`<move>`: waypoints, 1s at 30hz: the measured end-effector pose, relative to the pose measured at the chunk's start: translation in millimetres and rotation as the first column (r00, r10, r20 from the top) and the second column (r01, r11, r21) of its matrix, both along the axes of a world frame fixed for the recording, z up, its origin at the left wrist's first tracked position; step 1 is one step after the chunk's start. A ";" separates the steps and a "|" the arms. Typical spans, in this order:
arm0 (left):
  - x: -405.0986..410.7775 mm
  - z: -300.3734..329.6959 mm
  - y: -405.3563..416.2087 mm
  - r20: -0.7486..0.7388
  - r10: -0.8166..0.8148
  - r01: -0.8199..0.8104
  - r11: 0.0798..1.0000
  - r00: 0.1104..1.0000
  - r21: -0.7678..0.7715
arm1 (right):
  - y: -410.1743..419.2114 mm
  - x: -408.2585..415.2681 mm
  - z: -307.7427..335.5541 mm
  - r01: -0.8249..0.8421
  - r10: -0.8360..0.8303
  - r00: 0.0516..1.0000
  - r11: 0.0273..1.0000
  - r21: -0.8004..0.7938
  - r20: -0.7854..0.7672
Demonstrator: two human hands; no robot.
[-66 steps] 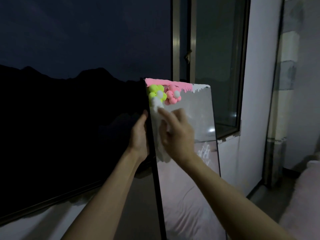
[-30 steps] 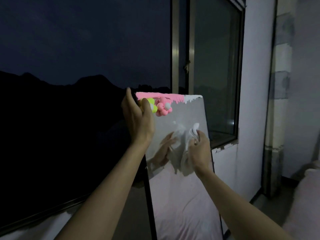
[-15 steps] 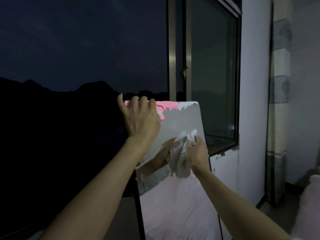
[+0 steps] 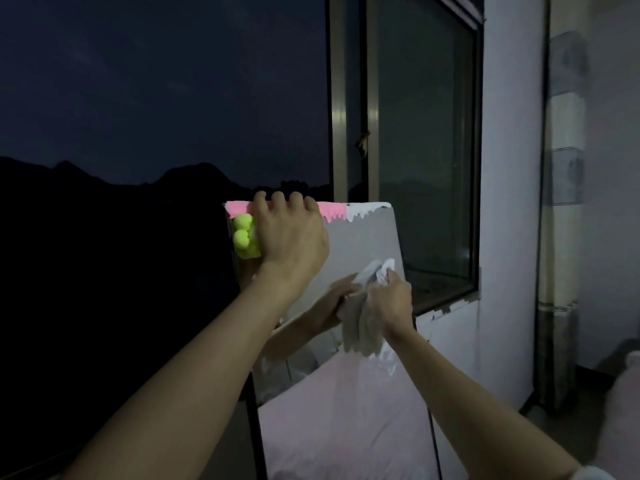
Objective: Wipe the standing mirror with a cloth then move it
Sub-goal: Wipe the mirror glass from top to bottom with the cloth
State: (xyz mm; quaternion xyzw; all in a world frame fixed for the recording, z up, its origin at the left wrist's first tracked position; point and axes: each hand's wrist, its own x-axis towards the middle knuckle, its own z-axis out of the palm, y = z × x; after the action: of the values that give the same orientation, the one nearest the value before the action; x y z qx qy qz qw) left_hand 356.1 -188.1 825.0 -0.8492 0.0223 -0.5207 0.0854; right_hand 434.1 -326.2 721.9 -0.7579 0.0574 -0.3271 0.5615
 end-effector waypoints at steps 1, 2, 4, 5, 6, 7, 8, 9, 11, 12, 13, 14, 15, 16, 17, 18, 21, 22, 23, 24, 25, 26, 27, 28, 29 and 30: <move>3.4 1.1 -3.4 -0.026 -0.003 0.003 1.000 1.000 0.008 | 2.5 -4.0 6.7 -0.028 0.027 0.997 0.999 0.017 0.070; 6.8 2.3 -7.1 -0.052 -0.002 0.002 1.000 0.999 0.012 | 6.2 -9.0 15.9 -0.068 0.066 0.984 0.998 0.006 0.167; 14.5 3.8 -14.9 -0.093 0.011 -0.010 1.000 0.996 0.014 | 13.5 -21.3 36.7 -0.099 0.130 0.919 0.990 -0.102 0.372; 18.4 4.2 -17.9 -0.101 0.017 -0.016 1.000 0.995 0.010 | 16.6 -23.1 43.9 -0.064 0.144 0.891 0.979 -0.195 0.430; 21.7 4.7 -20.7 -0.098 0.017 -0.017 1.000 0.995 0.004 | 18.7 -23.0 48.3 -0.015 0.157 0.872 0.956 -0.294 0.464; 24.0 4.8 -21.5 -0.081 0.013 -0.013 1.000 0.997 -0.003 | 20.1 -18.5 45.9 0.029 0.168 0.865 0.924 -0.381 0.472; 25.7 4.8 -21.5 -0.056 0.010 -0.010 1.000 0.998 -0.007 | 19.1 -11.9 38.2 0.056 0.173 0.868 0.897 -0.438 0.466; 27.2 4.8 -20.3 -0.041 0.008 -0.009 1.000 0.999 -0.002 | 15.9 -5.4 27.5 0.068 0.162 0.881 0.886 -0.459 0.444; 30.1 3.8 -17.6 -0.039 0.012 -0.011 1.000 0.999 0.027 | 2.0 4.1 7.8 0.046 0.079 0.946 0.927 -0.372 0.314; 30.5 3.3 -16.8 -0.041 0.020 -0.018 0.999 0.999 0.043 | -5.7 6.7 2.9 0.048 0.004 0.983 0.961 -0.274 0.185; 30.5 3.1 -16.2 -0.037 0.030 -0.028 0.998 0.999 0.054 | -12.5 7.8 1.2 0.068 -0.063 0.998 0.981 -0.180 0.031; 30.6 2.9 -15.8 -0.031 0.041 -0.039 0.997 0.999 0.059 | -17.0 8.8 3.5 0.088 -0.099 0.991 0.989 -0.118 -0.089; 30.0 3.0 -16.4 -0.025 0.049 -0.047 0.997 0.998 0.062 | -18.7 8.6 8.9 0.098 -0.107 0.986 0.992 -0.077 -0.128; 29.8 3.0 -16.9 -0.024 0.051 -0.049 0.996 0.998 0.068 | -17.9 9.6 17.2 0.102 -0.105 0.991 0.994 -0.036 -0.081; 30.3 2.5 -17.5 -0.024 0.047 -0.045 0.996 0.999 0.073 | -14.6 7.4 27.3 0.079 -0.079 0.996 0.997 -0.007 0.029; 31.3 1.8 -18.4 -0.024 0.044 -0.043 0.996 0.999 0.076 | -10.5 6.1 37.5 0.021 -0.018 0.986 1.000 -0.010 0.166; 34.1 -1.2 -20.9 0.000 0.058 -0.058 0.994 0.998 0.090 | 6.1 1.0 61.8 -0.057 0.155 0.898 0.969 -0.241 0.412; 34.8 -2.1 -21.6 0.009 0.065 -0.066 0.993 0.998 0.097 | 9.8 1.3 63.2 -0.002 0.154 0.888 0.943 -0.332 0.432; 35.7 -2.6 -21.1 0.018 0.068 -0.070 0.992 0.998 0.103 | 13.0 2.3 60.1 0.068 0.138 0.877 0.913 -0.403 0.460; 36.5 -2.5 -19.5 0.020 0.065 -0.067 0.992 0.998 0.106 | 13.6 5.5 52.1 0.131 0.107 0.875 0.887 -0.442 0.473; 36.7 -1.8 -17.8 0.010 0.056 -0.057 0.993 0.998 0.105 | 10.9 6.9 42.9 0.164 0.060 0.891 0.880 -0.445 0.449; 36.7 -0.8 -15.8 -0.003 0.048 -0.048 0.993 0.999 0.106 | 5.5 11.1 33.7 0.155 0.002 0.932 0.902 -0.404 0.363; 36.2 -0.2 -13.9 -0.010 0.044 -0.043 0.993 0.999 0.108 | -0.2 13.5 26.6 0.130 -0.053 0.972 0.934 -0.331 0.231; 35.0 -0.1 -11.9 -0.015 0.046 -0.044 0.993 0.999 0.108 | -5.7 15.6 20.7 0.120 -0.100 0.991 0.957 -0.264 0.088; 33.3 0.4 -11.0 -0.018 0.045 -0.043 0.994 0.999 0.106 | -10.0 15.1 17.4 0.122 -0.126 0.992 0.964 -0.235 -0.003; 31.7 0.6 -9.8 -0.022 0.040 -0.037 0.994 0.999 0.106 | -11.7 13.6 15.2 0.121 -0.129 0.991 0.966 -0.227 -0.023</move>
State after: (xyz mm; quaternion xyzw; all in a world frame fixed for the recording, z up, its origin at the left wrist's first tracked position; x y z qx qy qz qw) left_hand 387.7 -197.9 825.6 -0.8499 0.0343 -0.5069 0.1398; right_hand 447.8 -337.9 737.1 -0.8174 0.0783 -0.3520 0.4493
